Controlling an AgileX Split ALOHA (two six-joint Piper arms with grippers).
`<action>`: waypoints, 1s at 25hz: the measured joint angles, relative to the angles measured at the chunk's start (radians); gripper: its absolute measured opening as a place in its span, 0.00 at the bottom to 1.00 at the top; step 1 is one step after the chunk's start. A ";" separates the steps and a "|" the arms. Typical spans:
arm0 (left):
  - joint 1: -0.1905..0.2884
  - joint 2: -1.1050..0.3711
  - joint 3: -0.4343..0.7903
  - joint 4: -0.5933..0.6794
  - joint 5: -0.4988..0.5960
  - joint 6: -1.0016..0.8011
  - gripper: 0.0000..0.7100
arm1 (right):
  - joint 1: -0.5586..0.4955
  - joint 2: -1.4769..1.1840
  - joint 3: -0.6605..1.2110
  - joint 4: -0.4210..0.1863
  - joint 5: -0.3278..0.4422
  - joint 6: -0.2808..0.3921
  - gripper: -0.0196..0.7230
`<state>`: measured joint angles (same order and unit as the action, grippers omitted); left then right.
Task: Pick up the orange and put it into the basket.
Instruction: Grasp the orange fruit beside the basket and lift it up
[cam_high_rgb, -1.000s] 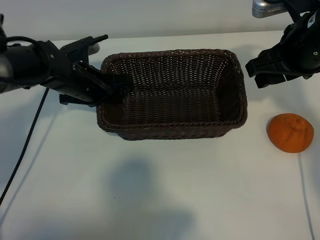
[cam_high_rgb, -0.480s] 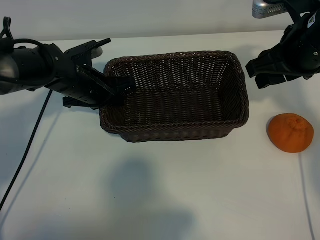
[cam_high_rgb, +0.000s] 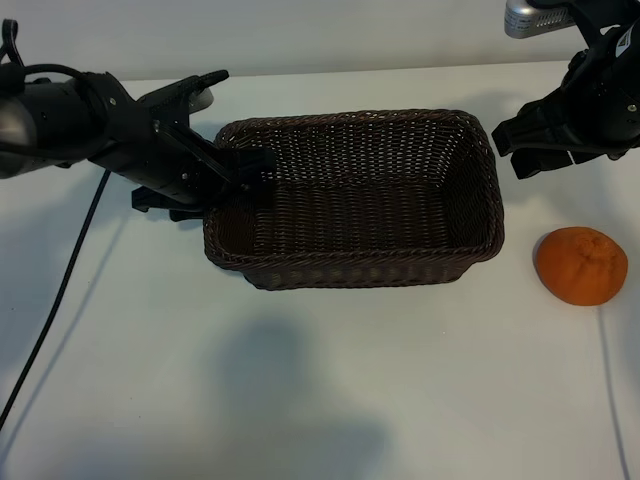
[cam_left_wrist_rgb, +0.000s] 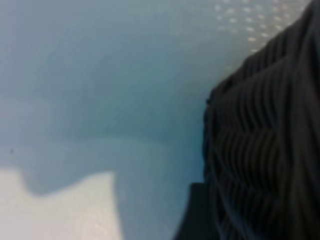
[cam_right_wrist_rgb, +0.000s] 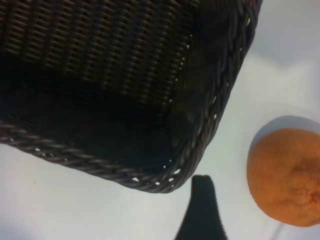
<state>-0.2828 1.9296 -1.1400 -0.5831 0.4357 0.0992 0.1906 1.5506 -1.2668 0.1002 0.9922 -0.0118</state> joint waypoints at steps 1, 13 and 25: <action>0.000 -0.009 -0.001 0.011 0.019 0.000 0.94 | 0.000 0.000 0.000 0.000 0.000 0.000 0.75; 0.001 -0.295 -0.008 0.213 0.197 -0.058 0.89 | 0.000 0.000 0.000 0.000 0.000 0.000 0.75; 0.252 -0.512 -0.052 0.375 0.389 -0.062 0.87 | 0.000 0.000 0.000 0.000 0.010 0.000 0.75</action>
<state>-0.0306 1.4174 -1.1922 -0.2078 0.8245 0.0376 0.1906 1.5506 -1.2668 0.1002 1.0018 -0.0118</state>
